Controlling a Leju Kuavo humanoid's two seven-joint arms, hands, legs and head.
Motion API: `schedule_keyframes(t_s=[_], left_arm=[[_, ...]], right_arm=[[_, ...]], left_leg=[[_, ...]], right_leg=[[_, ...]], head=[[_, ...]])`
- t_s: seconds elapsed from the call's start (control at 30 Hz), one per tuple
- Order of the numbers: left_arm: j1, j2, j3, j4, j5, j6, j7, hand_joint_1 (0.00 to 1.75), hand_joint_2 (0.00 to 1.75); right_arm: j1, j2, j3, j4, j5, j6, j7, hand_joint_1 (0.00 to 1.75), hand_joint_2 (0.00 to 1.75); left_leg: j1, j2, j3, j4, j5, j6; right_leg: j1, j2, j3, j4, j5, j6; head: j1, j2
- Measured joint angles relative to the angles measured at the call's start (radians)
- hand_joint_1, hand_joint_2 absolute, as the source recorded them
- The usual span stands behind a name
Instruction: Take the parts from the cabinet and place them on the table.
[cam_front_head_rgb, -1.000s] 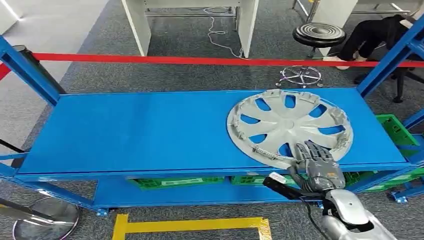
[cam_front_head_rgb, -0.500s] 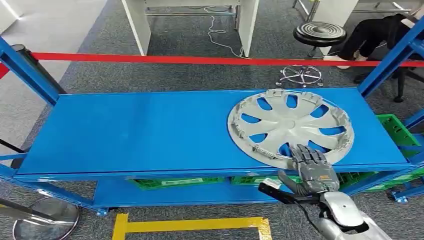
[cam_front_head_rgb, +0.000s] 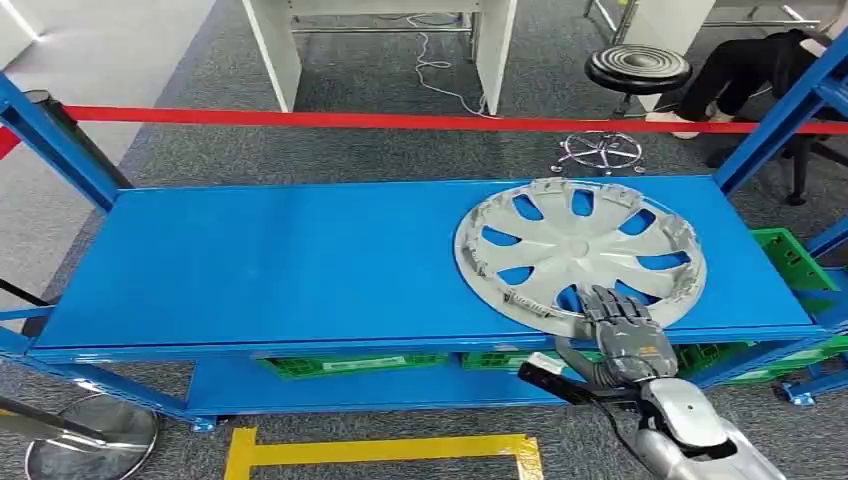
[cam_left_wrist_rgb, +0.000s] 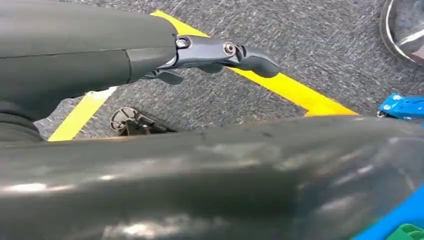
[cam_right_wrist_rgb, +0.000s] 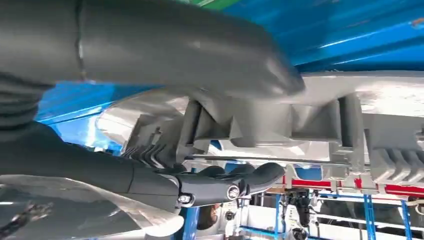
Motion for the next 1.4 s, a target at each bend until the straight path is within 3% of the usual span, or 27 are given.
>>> schedule_keyframes(t_s=[0.63,1.17,1.2,1.23,1.27,1.4], left_arm=[[-0.003,0.000,0.000,0.000,0.018,0.005,-0.009,0.00,0.00],[-0.005,-0.003,0.009,-0.017,0.073,0.003,-0.015,0.00,0.00],[-0.005,-0.004,0.010,-0.020,0.076,0.003,-0.015,0.00,0.00],[-0.005,-0.005,0.011,-0.023,0.080,0.003,-0.015,0.00,0.00],[-0.005,-0.006,0.013,-0.026,0.083,0.003,-0.015,0.00,0.00],[-0.005,-0.008,0.018,-0.036,0.092,0.004,-0.015,0.00,0.00]], right_arm=[[-0.020,0.000,-0.008,0.027,-0.005,0.018,-0.010,0.00,1.75],[-0.052,0.014,-0.027,0.059,-0.004,0.064,-0.057,0.00,1.75],[-0.053,0.016,-0.029,0.060,-0.001,0.066,-0.059,0.19,1.75],[-0.054,0.019,-0.033,0.061,0.002,0.067,-0.063,1.61,1.75],[-0.055,0.020,-0.035,0.062,0.003,0.068,-0.063,1.75,1.75],[-0.056,0.028,-0.045,0.068,0.009,0.072,-0.071,1.75,1.75]], left_leg=[[0.000,0.003,0.004,0.000,0.000,0.000],[0.000,0.010,0.006,0.000,0.000,0.000],[0.000,0.010,0.006,0.000,0.000,0.000],[0.000,0.010,0.006,0.000,0.000,0.000],[0.000,0.010,0.006,0.000,0.000,0.000],[0.000,0.010,0.006,0.000,0.001,0.001]], right_leg=[[0.000,0.003,0.003,0.000,0.002,0.001],[0.000,0.011,0.005,0.000,0.005,0.001],[0.000,0.012,0.005,0.000,0.005,0.001],[0.000,0.012,0.005,0.000,0.006,0.002],[0.000,0.012,0.005,0.000,0.006,0.002],[0.000,0.012,0.005,0.000,0.007,0.003]], head=[[0.000,0.000],[0.000,0.000],[0.000,0.000],[0.000,0.000],[0.000,0.000],[0.000,0.000]])
